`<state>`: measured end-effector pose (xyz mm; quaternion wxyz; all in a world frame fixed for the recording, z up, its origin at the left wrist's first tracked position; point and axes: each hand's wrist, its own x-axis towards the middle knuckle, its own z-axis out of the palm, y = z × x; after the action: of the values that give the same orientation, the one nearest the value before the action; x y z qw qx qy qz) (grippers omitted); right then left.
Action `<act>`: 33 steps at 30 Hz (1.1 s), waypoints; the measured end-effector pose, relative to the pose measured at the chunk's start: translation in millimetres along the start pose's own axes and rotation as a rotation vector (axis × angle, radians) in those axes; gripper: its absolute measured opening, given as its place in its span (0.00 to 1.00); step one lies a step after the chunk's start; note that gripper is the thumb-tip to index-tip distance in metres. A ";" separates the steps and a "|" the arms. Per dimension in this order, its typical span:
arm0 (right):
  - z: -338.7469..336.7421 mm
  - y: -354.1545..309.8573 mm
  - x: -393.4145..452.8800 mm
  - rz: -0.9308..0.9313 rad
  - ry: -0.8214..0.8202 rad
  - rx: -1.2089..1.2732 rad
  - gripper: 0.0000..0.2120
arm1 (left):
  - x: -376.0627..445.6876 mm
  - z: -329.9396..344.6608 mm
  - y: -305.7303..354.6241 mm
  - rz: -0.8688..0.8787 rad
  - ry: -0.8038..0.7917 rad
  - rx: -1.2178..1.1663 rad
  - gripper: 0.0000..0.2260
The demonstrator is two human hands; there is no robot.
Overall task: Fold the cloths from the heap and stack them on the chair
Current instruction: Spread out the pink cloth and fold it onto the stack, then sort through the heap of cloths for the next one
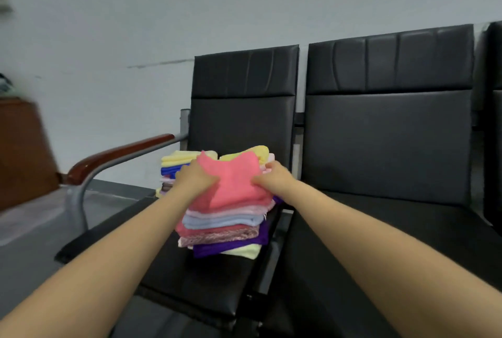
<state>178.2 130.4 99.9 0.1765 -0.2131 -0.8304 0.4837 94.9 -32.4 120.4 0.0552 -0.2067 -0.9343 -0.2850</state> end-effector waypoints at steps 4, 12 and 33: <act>5.5 21.6 -3.0 0.016 -0.082 -0.093 0.12 | 4.7 14.0 -16.9 -0.023 0.013 0.153 0.20; -117.3 90.5 -58.4 0.195 0.128 0.074 0.08 | -34.4 59.2 84.5 0.312 -0.031 -0.187 0.13; -484.6 343.4 -352.8 0.735 0.859 -0.651 0.17 | -291.6 369.5 438.0 0.515 -0.714 -0.387 0.12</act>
<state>781.8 449.7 -4.8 0.2421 -0.7002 -0.6629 0.1082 548.1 398.8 -28.1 -0.2398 -0.5228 -0.7431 -0.3419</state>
